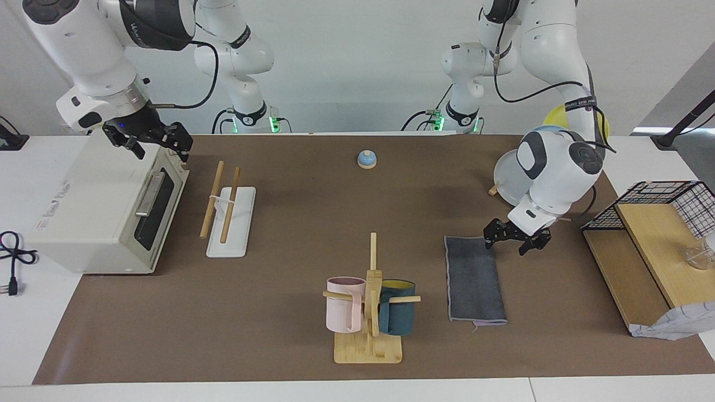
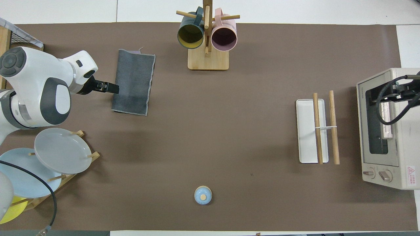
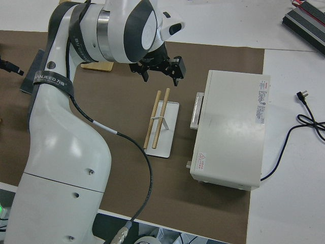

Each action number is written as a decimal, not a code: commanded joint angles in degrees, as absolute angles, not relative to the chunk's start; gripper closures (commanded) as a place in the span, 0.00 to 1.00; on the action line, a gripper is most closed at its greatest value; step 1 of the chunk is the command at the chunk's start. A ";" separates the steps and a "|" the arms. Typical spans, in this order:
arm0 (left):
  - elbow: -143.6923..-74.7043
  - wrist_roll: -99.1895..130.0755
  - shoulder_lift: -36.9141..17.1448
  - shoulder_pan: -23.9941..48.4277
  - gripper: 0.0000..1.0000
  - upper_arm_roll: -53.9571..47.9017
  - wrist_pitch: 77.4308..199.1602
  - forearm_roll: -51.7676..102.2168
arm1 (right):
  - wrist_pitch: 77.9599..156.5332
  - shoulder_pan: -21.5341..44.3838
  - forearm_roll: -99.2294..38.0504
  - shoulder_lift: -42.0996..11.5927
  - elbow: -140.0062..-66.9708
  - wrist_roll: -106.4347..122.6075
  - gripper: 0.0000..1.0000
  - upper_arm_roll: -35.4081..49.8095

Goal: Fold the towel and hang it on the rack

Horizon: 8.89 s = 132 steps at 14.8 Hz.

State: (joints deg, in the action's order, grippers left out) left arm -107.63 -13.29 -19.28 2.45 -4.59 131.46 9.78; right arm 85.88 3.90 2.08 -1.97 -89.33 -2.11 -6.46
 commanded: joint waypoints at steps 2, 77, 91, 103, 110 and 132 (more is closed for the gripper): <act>-107.84 -17.22 -22.05 2.29 0.08 -5.01 133.68 15.98 | 86.22 3.43 0.88 -0.70 -90.79 -1.32 0.00 -6.33; -91.49 151.17 -6.59 17.93 1.00 -19.86 121.02 10.37 | 137.64 29.88 -56.42 -1.49 -111.45 -68.83 0.60 -6.33; -92.98 150.73 -5.72 17.93 0.34 -19.86 120.94 8.80 | 136.76 29.53 -59.24 -1.76 -111.71 -67.59 1.00 -6.33; -100.36 131.52 -2.11 13.11 0.00 -19.42 120.85 6.24 | 124.55 22.25 -31.74 -0.61 -114.61 -31.25 1.00 -6.59; -101.86 96.73 -2.02 1.69 0.00 -19.42 119.71 6.59 | 120.59 15.04 -15.75 -0.44 -115.05 -10.65 1.00 -6.59; -93.15 1.50 -1.86 -1.59 0.00 -7.57 92.11 -4.31 | 113.73 0.53 2.72 -0.70 -113.55 9.23 1.00 -6.77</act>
State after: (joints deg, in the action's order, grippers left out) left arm -91.92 3.61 -3.74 -5.20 -11.09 93.74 -3.07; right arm 114.00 1.52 1.58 -1.37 -112.34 7.73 -7.25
